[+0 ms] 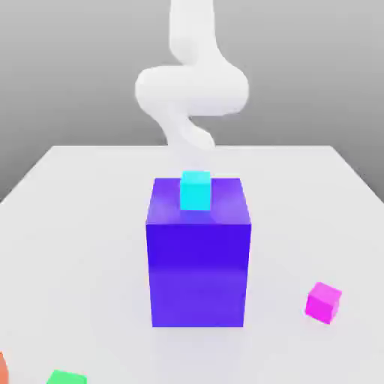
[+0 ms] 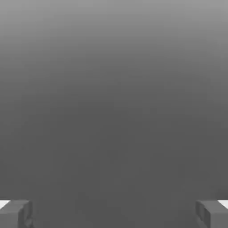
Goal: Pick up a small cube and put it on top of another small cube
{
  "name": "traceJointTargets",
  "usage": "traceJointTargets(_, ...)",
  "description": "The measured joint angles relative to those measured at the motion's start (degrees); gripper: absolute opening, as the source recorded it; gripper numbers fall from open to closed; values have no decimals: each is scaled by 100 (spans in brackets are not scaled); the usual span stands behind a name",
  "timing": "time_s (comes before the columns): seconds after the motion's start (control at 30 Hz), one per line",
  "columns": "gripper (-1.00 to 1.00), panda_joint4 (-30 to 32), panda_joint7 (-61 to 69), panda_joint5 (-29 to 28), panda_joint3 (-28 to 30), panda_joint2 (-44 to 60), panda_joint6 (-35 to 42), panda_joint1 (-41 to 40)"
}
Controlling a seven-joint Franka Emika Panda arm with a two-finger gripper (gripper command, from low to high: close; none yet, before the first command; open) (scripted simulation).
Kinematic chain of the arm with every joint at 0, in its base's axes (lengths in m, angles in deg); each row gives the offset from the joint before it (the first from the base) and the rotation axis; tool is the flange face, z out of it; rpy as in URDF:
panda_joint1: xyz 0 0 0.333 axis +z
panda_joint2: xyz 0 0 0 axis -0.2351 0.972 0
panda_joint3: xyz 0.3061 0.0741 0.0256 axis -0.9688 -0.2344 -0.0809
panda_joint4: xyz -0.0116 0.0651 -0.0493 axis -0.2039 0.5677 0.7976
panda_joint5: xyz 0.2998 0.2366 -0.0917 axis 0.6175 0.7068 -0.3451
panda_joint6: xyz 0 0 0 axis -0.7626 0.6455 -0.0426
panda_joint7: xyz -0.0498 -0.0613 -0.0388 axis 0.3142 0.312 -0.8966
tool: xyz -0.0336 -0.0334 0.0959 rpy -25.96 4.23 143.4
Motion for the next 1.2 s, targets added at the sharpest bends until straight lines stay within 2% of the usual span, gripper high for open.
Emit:
traceJointTargets(0.3, 0, 722, 933, 436, -272, 1908, -999, 1020)
traceJointTargets(0.5, 0, 1197, 1360, 466, -648, 3151, -1664, 1527)
traceJointTargets(0.63, 0, 1518, 1425, 181, -901, 3982, -2118, 1913)
traceJointTargets(0.73, 0, 1757, 1300, -277, -906, 4606, -2452, 2190)
traceJointTargets(0.93, 0, 1664, 917, -920, -489, 5852, -3367, 2592)
traceJointTargets(0.97, -100, 1629, 878, -966, -417, 6038, -3516, 2654)
traceJointTargets(1.2, -100, 1622, 854, -997, -404, 6074, -3543, 2663)
